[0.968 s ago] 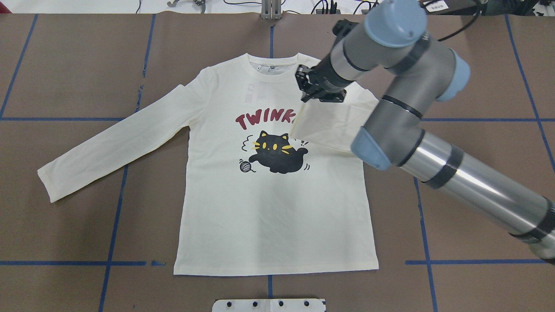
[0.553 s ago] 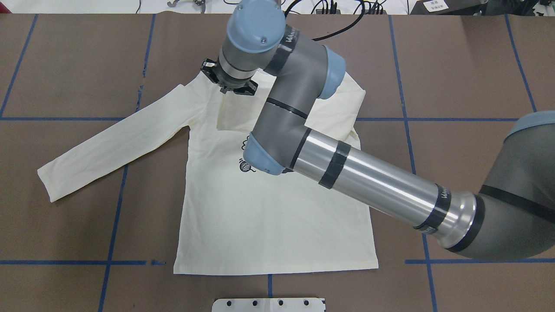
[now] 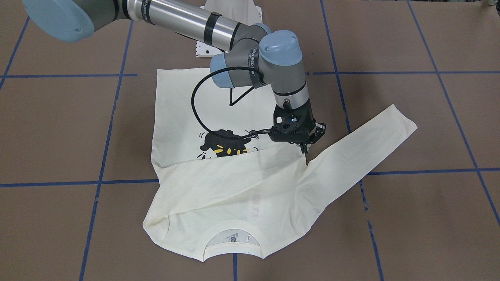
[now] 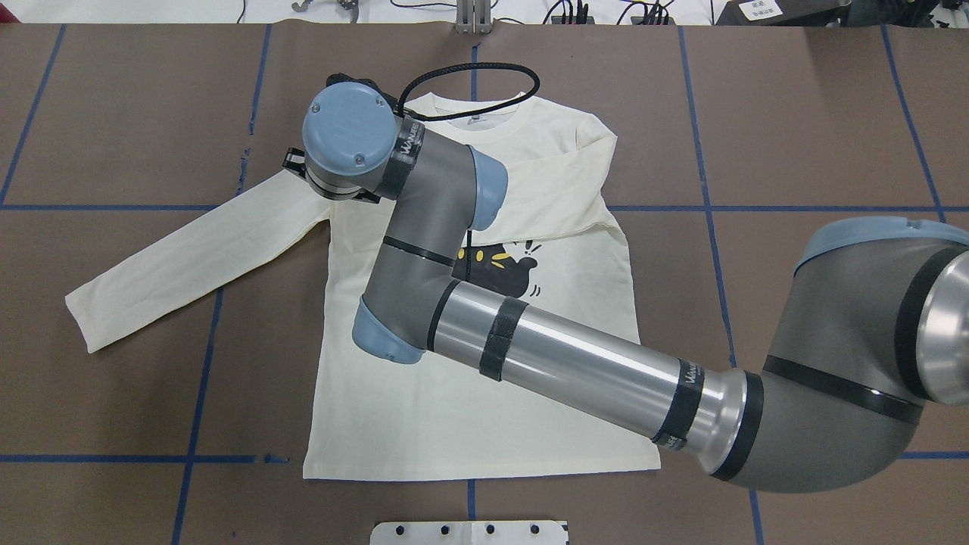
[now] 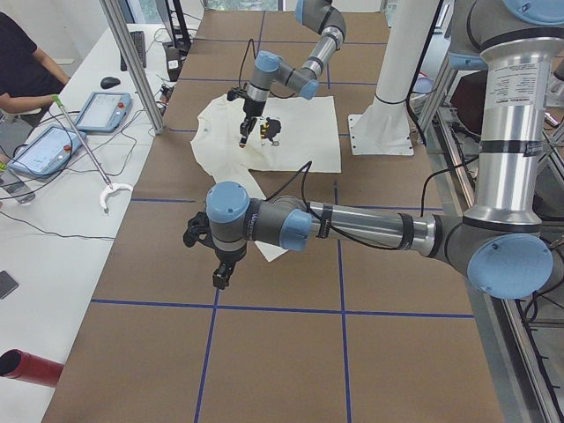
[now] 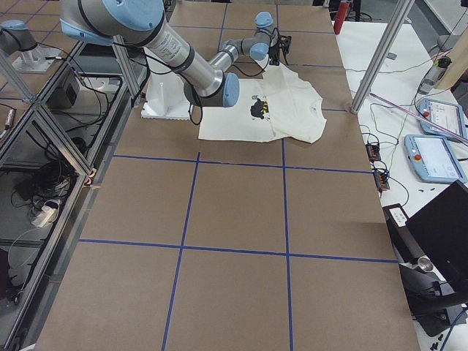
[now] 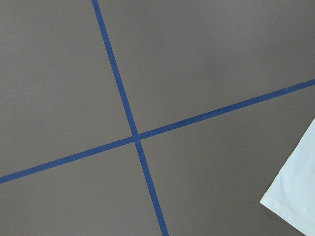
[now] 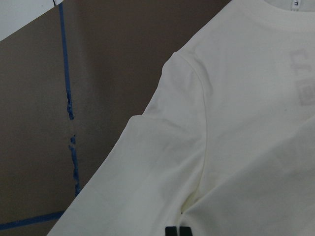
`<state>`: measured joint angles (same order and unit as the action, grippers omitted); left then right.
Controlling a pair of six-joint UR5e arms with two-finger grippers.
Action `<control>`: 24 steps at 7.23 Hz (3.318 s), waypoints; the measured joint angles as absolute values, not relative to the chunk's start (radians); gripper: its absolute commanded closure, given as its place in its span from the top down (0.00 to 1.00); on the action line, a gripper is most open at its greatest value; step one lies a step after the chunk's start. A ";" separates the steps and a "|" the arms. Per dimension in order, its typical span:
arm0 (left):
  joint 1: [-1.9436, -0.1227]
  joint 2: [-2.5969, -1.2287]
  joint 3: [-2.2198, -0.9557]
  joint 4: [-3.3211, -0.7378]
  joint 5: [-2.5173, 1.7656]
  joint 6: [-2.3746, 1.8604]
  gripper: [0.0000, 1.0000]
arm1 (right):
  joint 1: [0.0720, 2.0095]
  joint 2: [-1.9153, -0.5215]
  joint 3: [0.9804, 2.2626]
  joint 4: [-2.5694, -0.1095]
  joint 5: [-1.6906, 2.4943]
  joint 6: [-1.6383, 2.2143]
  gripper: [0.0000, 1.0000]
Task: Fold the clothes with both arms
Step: 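Grasp the sleeve cuff with the right gripper and fold it across the shirt body, then release the sleeve and raise the right gripper while the left gripper grasps the other cuff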
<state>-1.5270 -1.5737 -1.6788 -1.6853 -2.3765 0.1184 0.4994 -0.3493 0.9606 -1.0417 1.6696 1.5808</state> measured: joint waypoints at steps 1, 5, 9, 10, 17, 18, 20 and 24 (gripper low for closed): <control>-1.526 -1.574 -1.679 -1.686 -2.377 0.119 1.00 | 0.487 -0.340 0.945 -1.033 1.646 1.581 1.00; -1.421 -1.567 -1.656 -1.724 -2.404 -0.003 0.96 | 0.474 -0.472 1.162 -1.092 1.640 1.619 1.00; -1.229 -1.545 -1.635 -1.802 -2.473 -0.291 0.82 | 0.713 -0.895 1.553 -1.116 1.984 1.538 1.00; -1.185 -1.545 -1.628 -1.821 -2.476 -0.361 0.81 | 0.778 -0.979 1.607 -1.114 2.067 1.474 1.00; -1.064 -1.581 -1.470 -2.007 -2.467 -0.446 0.68 | 0.845 -1.150 1.708 -1.111 2.129 1.396 1.00; -1.056 -1.585 -1.466 -2.008 -2.467 -0.446 0.64 | 0.845 -1.151 1.708 -1.111 2.128 1.396 1.00; -1.045 -1.590 -1.457 -2.009 -2.467 -0.445 0.63 | 0.844 -1.150 1.710 -1.111 2.126 1.396 1.00; -1.028 -1.602 -1.449 -2.006 -2.465 -0.444 0.00 | 0.845 -1.151 1.724 -1.112 2.124 1.396 1.00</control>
<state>-1.0284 -1.6017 -1.4489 -2.0059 -2.4651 -0.4441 0.8446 -1.1507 1.7240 -1.1116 2.1236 1.3962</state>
